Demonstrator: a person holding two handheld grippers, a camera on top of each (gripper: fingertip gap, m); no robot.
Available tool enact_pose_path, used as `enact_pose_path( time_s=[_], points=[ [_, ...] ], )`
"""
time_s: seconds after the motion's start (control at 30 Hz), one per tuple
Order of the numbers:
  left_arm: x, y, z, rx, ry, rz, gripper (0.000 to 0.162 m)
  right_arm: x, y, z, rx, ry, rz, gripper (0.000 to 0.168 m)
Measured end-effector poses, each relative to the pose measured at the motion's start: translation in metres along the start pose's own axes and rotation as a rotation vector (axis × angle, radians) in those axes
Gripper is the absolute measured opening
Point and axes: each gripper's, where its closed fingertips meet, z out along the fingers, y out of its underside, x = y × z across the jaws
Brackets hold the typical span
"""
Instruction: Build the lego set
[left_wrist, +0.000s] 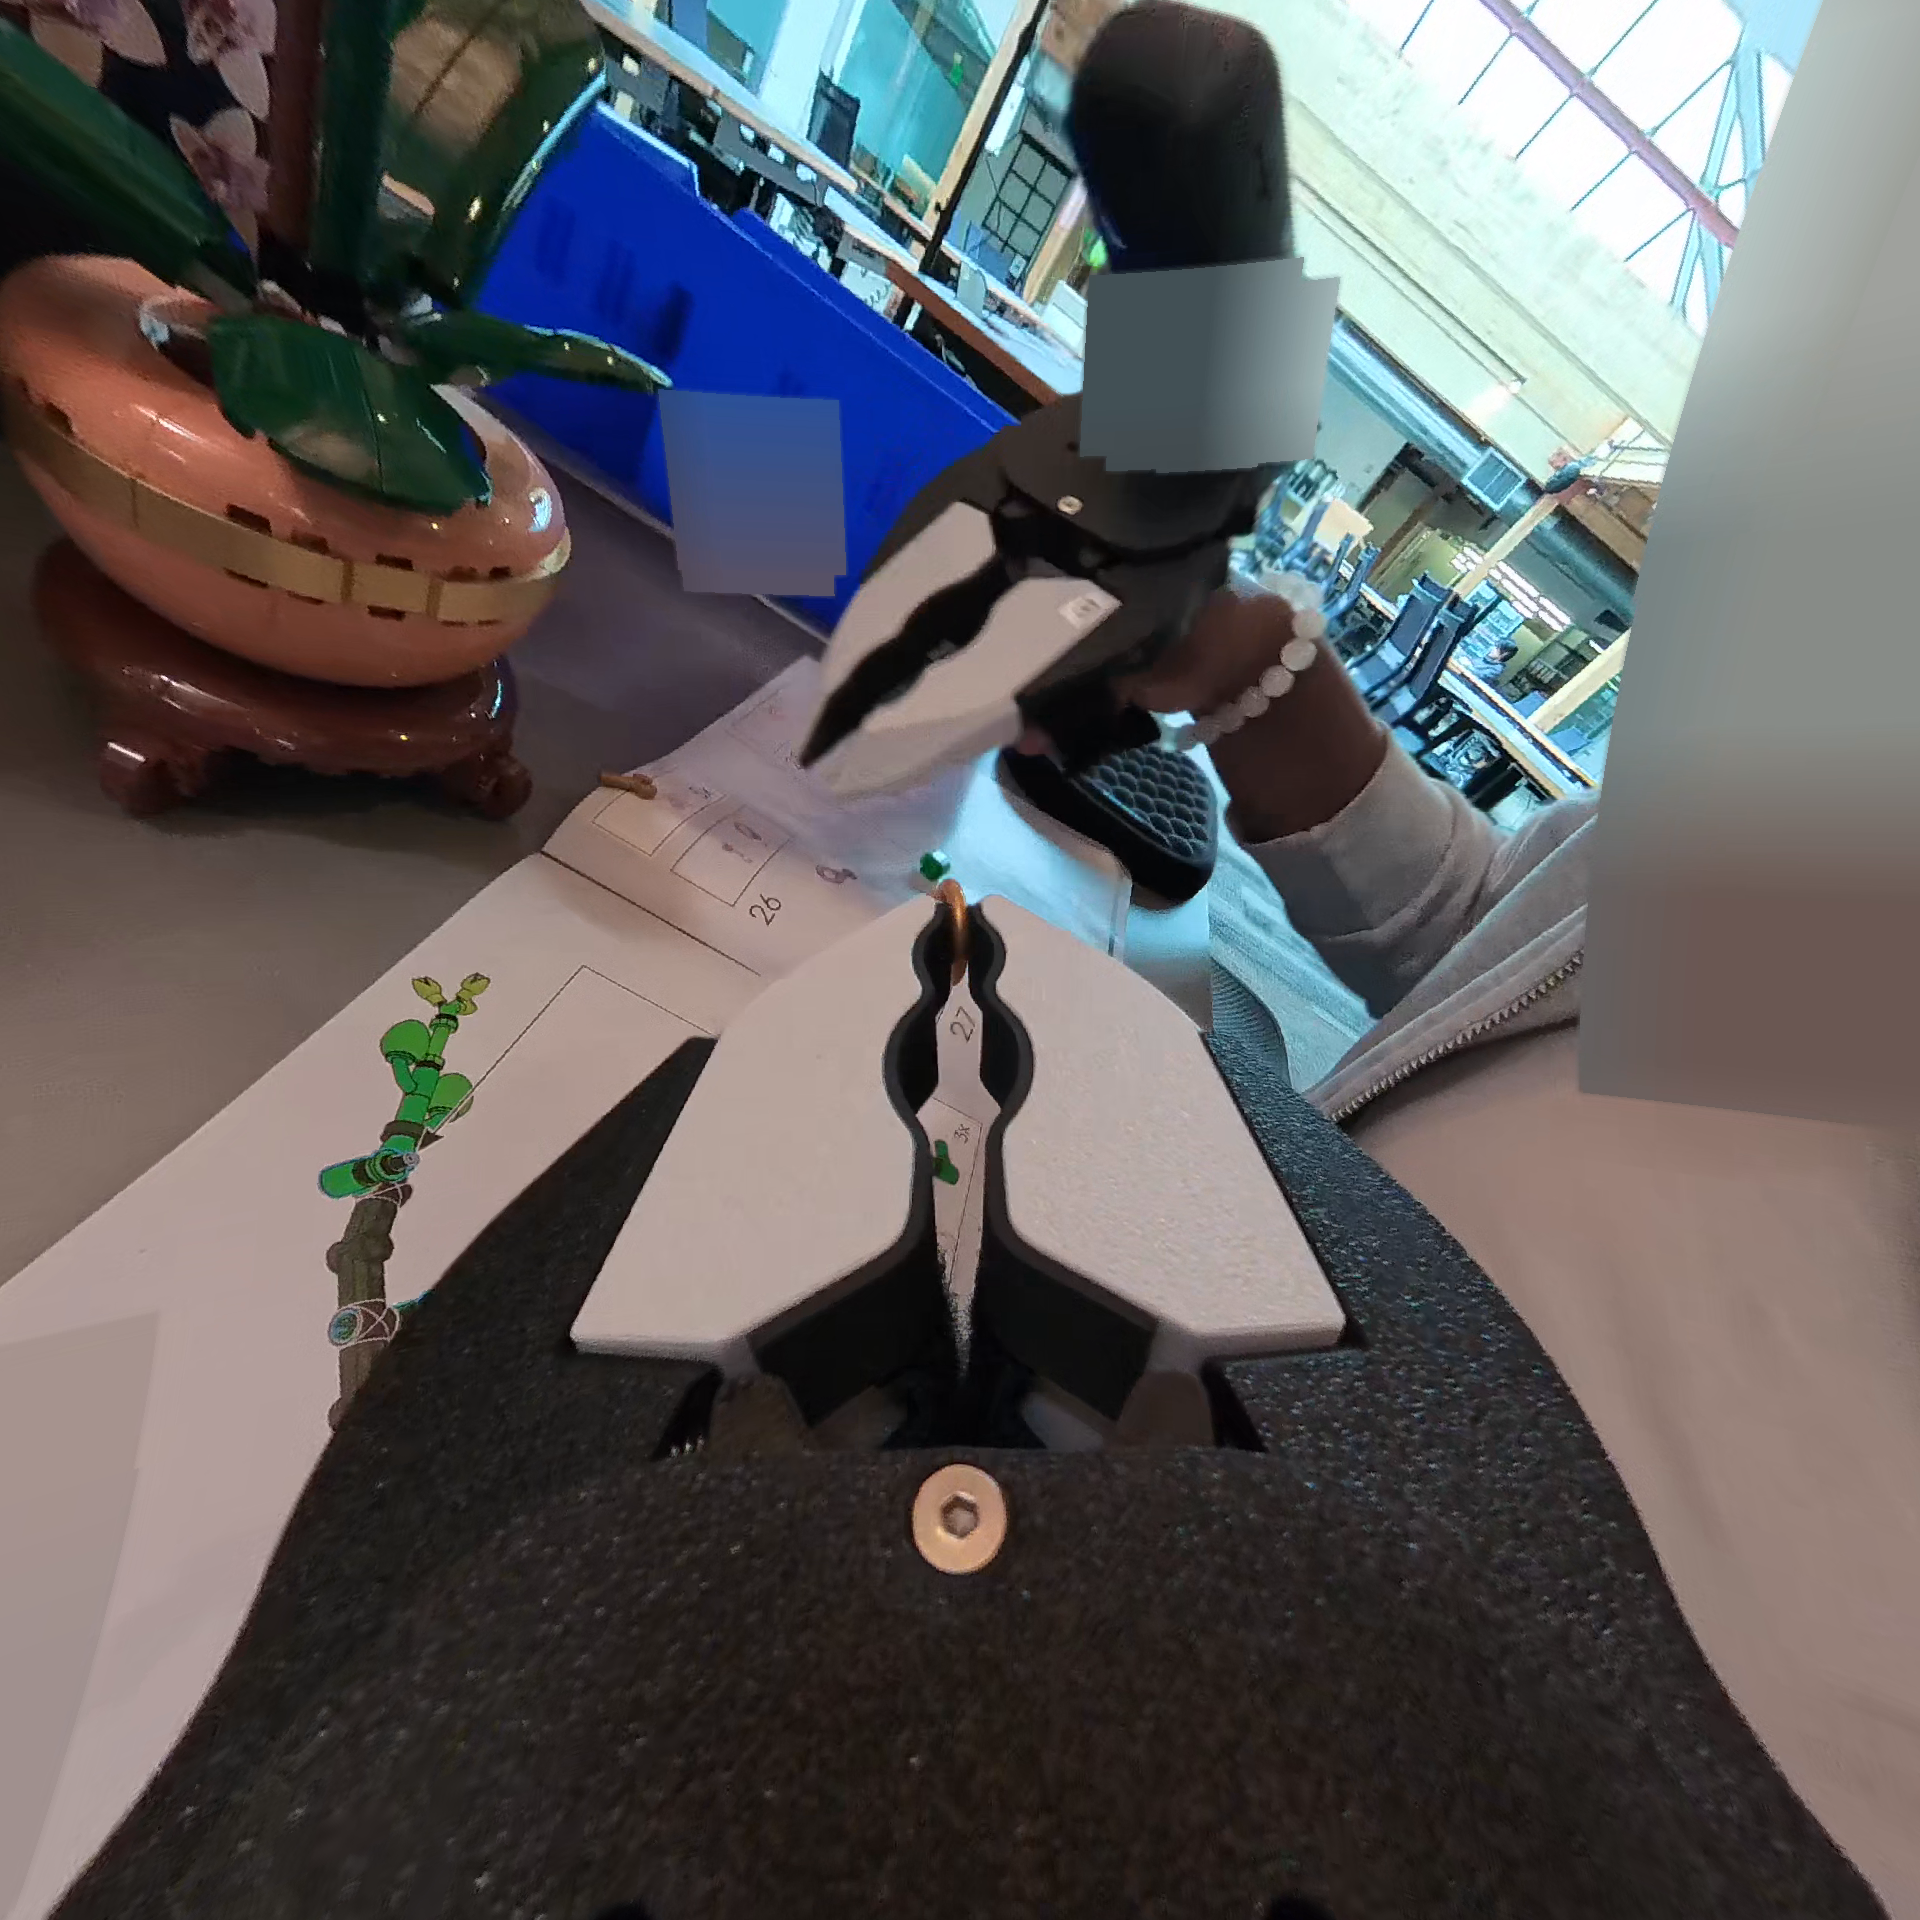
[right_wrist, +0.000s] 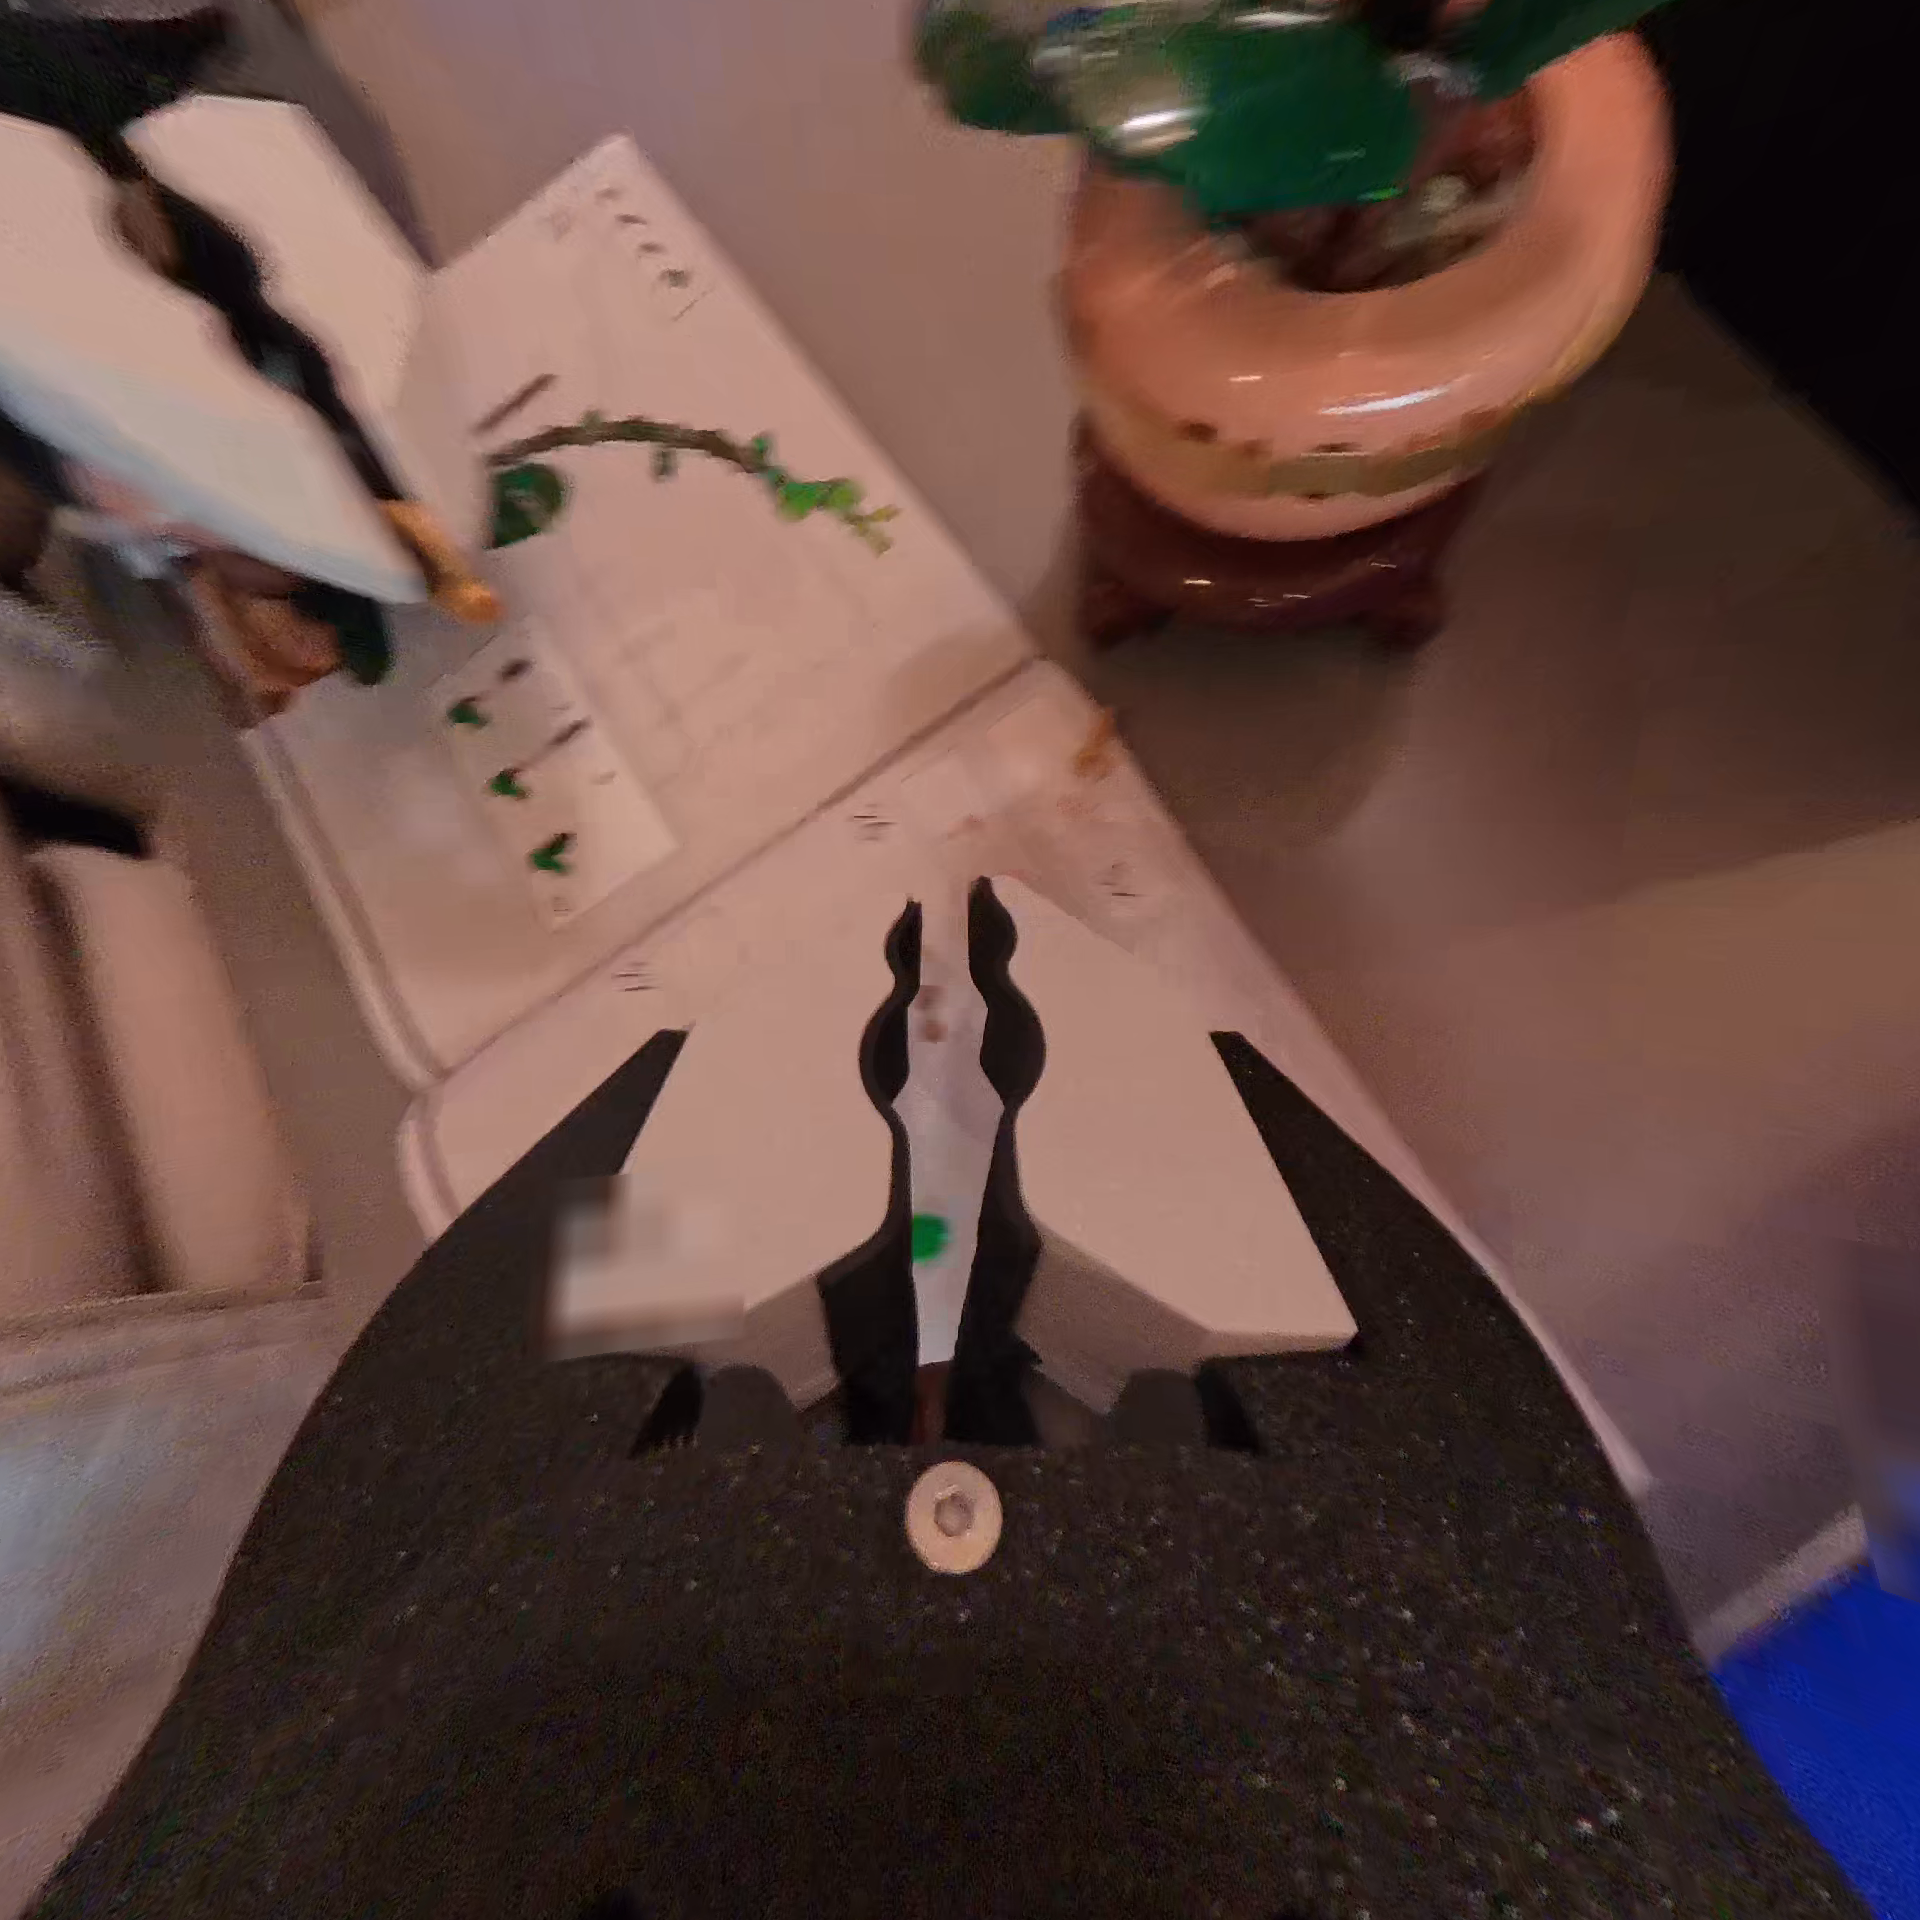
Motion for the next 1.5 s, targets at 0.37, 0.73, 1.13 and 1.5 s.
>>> enact_pose_path(
  time_s=[0.37,0.73,1.13,1.5],
  points=[
    [-0.002,0.015,0.009,-0.121,-0.009,-0.006,0.002,-0.046,0.021,0.033,-0.025,-0.007,-0.067,0.005],
    [-0.006,0.019,0.012,-0.154,-0.030,-0.034,0.002,-0.045,0.021,0.030,0.043,0.069,-0.182,0.005],
    [-0.009,0.020,0.012,-0.158,-0.057,-0.023,0.002,-0.037,0.019,0.021,0.081,0.243,-0.393,0.006],
    [-0.010,0.022,0.013,-0.179,-0.083,-0.002,0.002,-0.008,0.038,-0.011,0.027,0.235,-0.204,0.005]
  ],
)
